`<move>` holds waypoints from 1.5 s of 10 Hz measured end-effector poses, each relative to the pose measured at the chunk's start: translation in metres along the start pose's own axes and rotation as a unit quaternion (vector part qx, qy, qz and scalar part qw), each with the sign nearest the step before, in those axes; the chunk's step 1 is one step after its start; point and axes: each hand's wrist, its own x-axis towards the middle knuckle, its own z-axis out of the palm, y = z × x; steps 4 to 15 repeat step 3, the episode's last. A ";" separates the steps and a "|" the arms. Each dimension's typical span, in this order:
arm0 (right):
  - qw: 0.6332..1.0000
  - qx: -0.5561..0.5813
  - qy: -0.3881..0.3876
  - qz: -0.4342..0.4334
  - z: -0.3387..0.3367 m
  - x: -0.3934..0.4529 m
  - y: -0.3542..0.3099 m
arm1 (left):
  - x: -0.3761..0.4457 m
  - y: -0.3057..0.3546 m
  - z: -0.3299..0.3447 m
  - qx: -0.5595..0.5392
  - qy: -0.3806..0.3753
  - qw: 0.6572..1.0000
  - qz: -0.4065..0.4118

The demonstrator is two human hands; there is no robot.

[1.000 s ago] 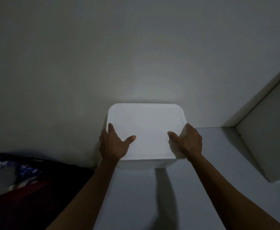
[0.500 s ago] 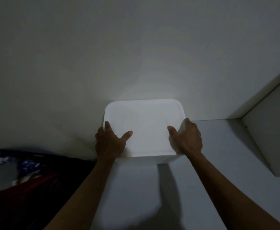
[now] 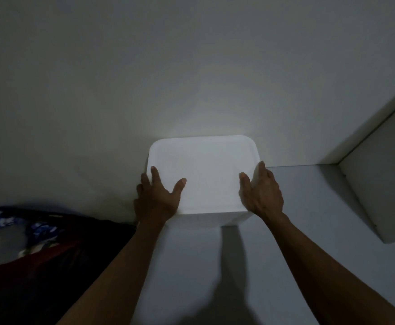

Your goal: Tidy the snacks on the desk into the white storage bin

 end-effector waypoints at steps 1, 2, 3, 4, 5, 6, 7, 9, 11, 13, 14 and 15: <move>0.999 -0.004 -0.052 0.006 -0.010 -0.001 -0.001 | -0.001 0.001 -0.008 0.032 -0.030 0.999 -0.004; 0.997 0.017 -0.067 0.024 -0.022 -0.015 0.002 | -0.011 0.002 -0.015 0.048 -0.035 0.998 0.009; 0.999 0.027 -0.045 0.013 -0.032 -0.042 0.001 | -0.036 0.011 -0.023 0.009 -0.016 0.999 0.047; 0.999 0.027 -0.045 0.013 -0.032 -0.042 0.001 | -0.036 0.011 -0.023 0.009 -0.016 0.999 0.047; 0.999 0.027 -0.045 0.013 -0.032 -0.042 0.001 | -0.036 0.011 -0.023 0.009 -0.016 0.999 0.047; 0.999 0.027 -0.045 0.013 -0.032 -0.042 0.001 | -0.036 0.011 -0.023 0.009 -0.016 0.999 0.047; 0.999 0.027 -0.045 0.013 -0.032 -0.042 0.001 | -0.036 0.011 -0.023 0.009 -0.016 0.999 0.047; 0.999 0.027 -0.045 0.013 -0.032 -0.042 0.001 | -0.036 0.011 -0.023 0.009 -0.016 0.999 0.047; 0.999 0.027 -0.045 0.013 -0.032 -0.042 0.001 | -0.036 0.011 -0.023 0.009 -0.016 0.999 0.047; 0.999 0.027 -0.045 0.013 -0.032 -0.042 0.001 | -0.036 0.011 -0.023 0.009 -0.016 0.999 0.047; 0.999 0.027 -0.045 0.013 -0.032 -0.042 0.001 | -0.036 0.011 -0.023 0.009 -0.016 0.999 0.047; 0.999 0.027 -0.045 0.013 -0.032 -0.042 0.001 | -0.036 0.011 -0.023 0.009 -0.016 0.999 0.047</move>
